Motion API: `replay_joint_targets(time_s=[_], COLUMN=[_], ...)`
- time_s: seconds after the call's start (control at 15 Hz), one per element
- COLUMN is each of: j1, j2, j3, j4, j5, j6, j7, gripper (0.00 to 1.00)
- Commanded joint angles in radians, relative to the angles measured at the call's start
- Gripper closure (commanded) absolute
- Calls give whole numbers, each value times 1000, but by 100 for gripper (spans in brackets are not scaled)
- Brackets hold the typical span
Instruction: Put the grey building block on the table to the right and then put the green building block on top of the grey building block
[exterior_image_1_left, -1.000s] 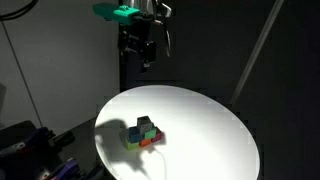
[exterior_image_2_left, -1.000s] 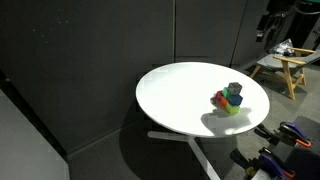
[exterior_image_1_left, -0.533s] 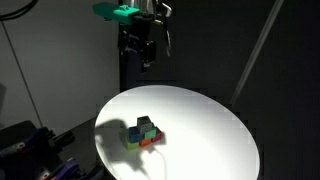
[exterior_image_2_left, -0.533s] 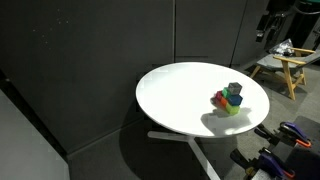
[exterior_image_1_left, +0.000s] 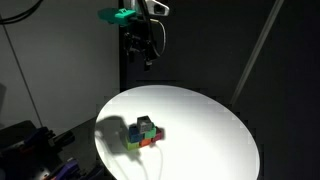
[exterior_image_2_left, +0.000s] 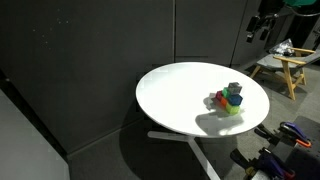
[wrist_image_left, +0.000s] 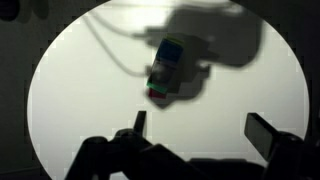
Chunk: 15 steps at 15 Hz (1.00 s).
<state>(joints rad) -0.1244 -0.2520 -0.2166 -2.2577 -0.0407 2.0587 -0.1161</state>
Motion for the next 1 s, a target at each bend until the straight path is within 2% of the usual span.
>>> replay_joint_targets(time_s=[0.0, 0.4, 0.93], j1=[-23, -17, -15], j2=[30, 115, 238], j3=[48, 78, 72], j4=[1, 6, 1], j5=[-58, -84, -65], j6=[61, 142, 306], j7=[128, 246, 260], gripper=[0, 0, 0])
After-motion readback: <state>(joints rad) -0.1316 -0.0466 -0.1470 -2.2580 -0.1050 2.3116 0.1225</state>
